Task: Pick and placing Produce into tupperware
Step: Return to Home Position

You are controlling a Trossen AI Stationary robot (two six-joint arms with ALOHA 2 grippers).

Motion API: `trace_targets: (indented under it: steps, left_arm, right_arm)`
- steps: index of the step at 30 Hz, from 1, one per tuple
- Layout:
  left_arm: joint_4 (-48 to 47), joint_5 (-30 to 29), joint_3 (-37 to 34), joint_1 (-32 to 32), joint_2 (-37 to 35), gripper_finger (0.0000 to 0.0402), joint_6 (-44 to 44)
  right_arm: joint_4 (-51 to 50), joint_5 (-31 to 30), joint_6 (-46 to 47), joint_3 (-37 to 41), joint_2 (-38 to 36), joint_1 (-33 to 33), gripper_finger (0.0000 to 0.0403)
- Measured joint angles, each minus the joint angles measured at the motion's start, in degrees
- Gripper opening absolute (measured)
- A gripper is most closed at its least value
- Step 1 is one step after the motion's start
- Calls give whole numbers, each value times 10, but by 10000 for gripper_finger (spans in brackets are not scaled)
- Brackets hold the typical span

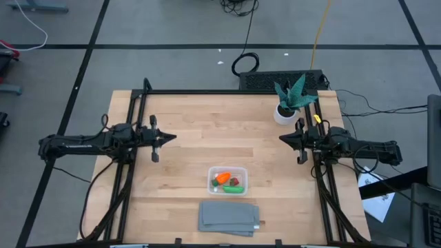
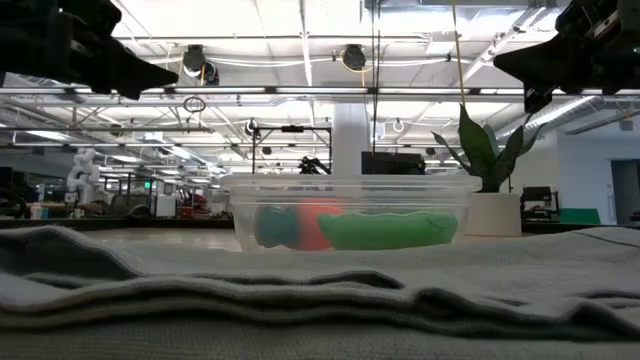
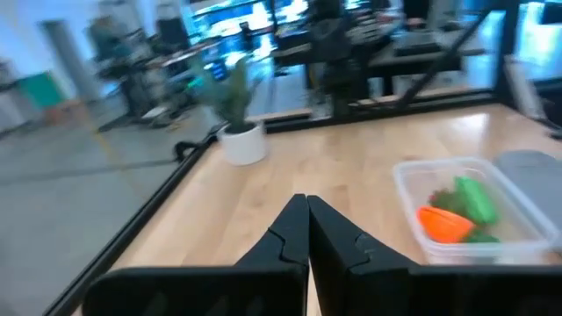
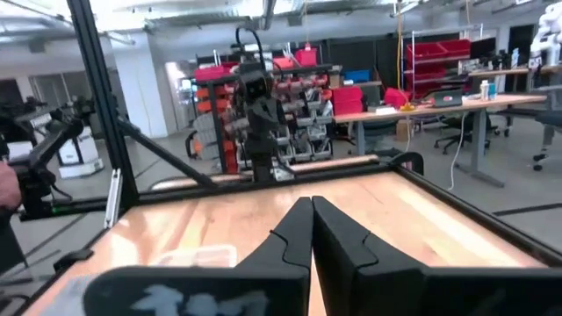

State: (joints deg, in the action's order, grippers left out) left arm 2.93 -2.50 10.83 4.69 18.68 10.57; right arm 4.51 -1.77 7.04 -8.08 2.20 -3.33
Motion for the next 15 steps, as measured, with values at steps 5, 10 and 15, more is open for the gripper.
trace_targets:
  steps: [5, 10, 15]
  left_arm:
    - [4, 31, 0, 0, -5, 0, 17]
    - [0, 45, 0, -9, -5, 0, 17]
    - [12, 59, -18, -11, -17, 0, 11]
  right_arm:
    - [2, 12, 10, 0, -1, 0, 0]
    - [3, 20, 13, 0, -2, 1, 0]
    - [4, 20, 17, 0, -2, 1, 0]
